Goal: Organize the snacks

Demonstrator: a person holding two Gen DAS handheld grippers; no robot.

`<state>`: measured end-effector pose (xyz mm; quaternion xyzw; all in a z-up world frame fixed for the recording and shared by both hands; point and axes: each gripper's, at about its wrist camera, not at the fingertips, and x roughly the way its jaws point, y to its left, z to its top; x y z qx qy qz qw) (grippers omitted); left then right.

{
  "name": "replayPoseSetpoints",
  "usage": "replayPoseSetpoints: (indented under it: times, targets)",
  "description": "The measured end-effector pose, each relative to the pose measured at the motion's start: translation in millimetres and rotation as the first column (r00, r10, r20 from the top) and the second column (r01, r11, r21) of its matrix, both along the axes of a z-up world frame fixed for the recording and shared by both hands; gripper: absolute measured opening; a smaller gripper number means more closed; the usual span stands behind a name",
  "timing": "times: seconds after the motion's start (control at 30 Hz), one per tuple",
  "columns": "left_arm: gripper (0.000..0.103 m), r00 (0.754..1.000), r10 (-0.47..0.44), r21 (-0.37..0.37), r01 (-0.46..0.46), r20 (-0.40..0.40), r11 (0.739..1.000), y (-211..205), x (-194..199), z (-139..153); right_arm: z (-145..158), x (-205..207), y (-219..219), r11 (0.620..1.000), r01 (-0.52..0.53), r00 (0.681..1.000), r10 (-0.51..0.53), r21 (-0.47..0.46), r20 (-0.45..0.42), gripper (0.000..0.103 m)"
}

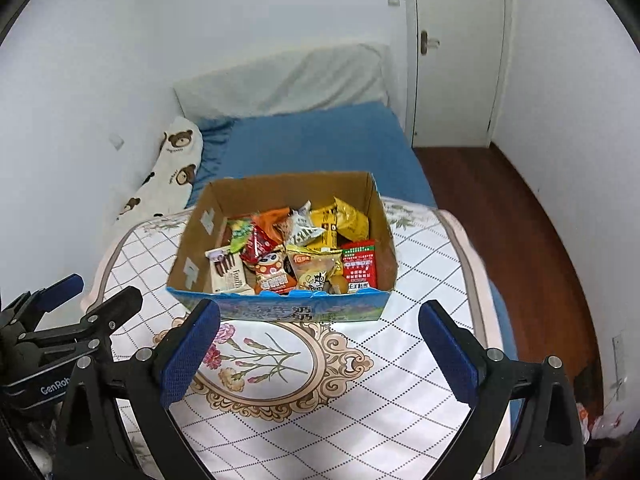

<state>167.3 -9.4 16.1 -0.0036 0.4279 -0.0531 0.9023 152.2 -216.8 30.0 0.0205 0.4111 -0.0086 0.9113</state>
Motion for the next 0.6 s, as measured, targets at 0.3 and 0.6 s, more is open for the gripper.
replayPoseSetpoints:
  times: [0.3, 0.6]
  targets:
    - [0.099, 0.998, 0.010, 0.015, -0.011, 0.065, 1.000, 10.9, -41.7, 32.5, 40.9, -54.4, 12.8, 1.000, -0.012, 0.997, 0.014, -0.024, 0.079, 0.102]
    - [0.099, 0.998, 0.003, 0.004, -0.004, 0.068, 1.000, 7.6, -54.0, 34.0, 46.8, -76.1, 18.3, 0.999, -0.025, 0.996, 0.026, -0.021, 0.083, 0.103]
